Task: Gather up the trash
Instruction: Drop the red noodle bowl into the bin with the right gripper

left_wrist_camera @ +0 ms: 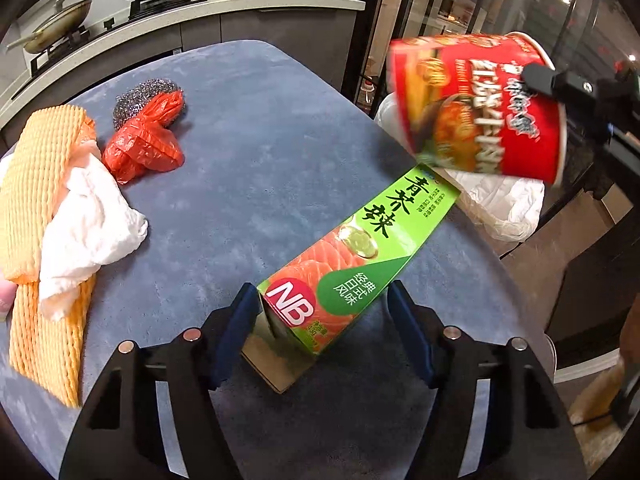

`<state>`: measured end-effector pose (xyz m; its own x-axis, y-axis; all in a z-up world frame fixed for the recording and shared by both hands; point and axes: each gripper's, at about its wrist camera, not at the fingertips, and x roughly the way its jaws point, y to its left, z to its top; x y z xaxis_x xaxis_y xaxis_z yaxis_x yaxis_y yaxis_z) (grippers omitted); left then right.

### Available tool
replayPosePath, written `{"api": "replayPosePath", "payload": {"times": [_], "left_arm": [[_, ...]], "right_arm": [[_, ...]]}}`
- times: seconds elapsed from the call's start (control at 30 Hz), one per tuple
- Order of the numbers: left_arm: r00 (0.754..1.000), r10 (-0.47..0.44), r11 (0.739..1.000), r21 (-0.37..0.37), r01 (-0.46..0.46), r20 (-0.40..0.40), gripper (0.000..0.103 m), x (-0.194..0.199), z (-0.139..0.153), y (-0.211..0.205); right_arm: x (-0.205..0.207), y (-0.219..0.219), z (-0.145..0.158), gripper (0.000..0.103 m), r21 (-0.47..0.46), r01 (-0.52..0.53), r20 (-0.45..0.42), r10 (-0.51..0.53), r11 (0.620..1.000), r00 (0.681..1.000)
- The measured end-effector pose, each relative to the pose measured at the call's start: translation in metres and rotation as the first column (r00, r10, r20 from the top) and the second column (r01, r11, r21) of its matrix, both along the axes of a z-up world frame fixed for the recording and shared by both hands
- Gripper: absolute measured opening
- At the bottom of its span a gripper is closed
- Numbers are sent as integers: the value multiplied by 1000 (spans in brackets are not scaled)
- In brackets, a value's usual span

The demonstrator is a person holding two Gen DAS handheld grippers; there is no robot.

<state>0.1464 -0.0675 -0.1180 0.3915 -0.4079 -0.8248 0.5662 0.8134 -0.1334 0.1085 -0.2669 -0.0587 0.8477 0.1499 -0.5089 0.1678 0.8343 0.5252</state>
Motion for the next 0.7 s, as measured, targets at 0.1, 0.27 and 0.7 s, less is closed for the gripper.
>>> {"api": "replayPosePath", "payload": {"times": [0.1, 0.27, 0.7], "left_arm": [[1000, -3, 1000, 2, 3, 0, 63, 2, 0, -4], [1000, 5, 1000, 9, -5, 1, 63, 0, 0, -6], [998, 56, 998, -7, -56, 9, 68, -1, 12, 11]], "right_arm": [[-3, -17, -2, 5, -60, 70, -23, -72, 996, 997], [2, -47, -20, 12, -145, 169, -111, -186, 975, 976], [-18, -33, -17, 42, -161, 172, -125, -192, 972, 973]]}}
